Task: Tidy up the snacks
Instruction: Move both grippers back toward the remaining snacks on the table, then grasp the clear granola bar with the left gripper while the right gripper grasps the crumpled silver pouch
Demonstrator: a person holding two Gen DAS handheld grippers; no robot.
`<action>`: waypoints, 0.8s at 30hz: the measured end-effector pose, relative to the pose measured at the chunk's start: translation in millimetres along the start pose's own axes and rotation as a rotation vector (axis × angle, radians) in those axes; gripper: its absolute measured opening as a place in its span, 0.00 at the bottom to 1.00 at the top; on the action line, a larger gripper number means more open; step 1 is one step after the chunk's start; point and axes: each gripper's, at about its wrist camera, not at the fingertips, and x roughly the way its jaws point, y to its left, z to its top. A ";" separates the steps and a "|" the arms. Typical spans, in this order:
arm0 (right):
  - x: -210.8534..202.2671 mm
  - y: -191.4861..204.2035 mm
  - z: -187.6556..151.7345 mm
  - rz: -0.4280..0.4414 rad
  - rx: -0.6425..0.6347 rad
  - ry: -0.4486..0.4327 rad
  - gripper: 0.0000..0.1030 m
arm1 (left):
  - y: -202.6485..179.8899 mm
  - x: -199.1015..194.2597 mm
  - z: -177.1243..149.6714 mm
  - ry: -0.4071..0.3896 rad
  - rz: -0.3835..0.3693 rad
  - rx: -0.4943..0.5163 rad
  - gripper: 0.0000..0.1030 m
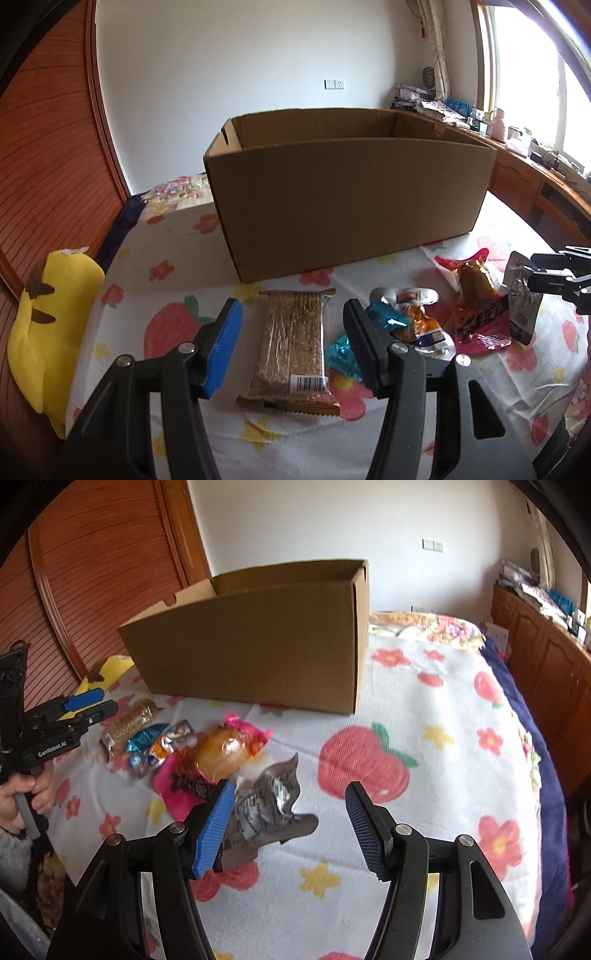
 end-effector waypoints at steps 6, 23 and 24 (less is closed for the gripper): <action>12.3 2.0 -4.4 0.025 0.021 0.025 0.63 | 3.6 10.2 -2.6 0.026 0.005 -0.005 0.56; 22.9 2.9 -7.8 0.069 0.023 0.044 0.64 | 0.1 34.8 -4.7 0.119 0.010 0.016 0.56; 23.4 3.4 -7.8 0.068 0.020 0.044 0.64 | 0.6 36.7 -4.7 0.129 0.014 0.016 0.56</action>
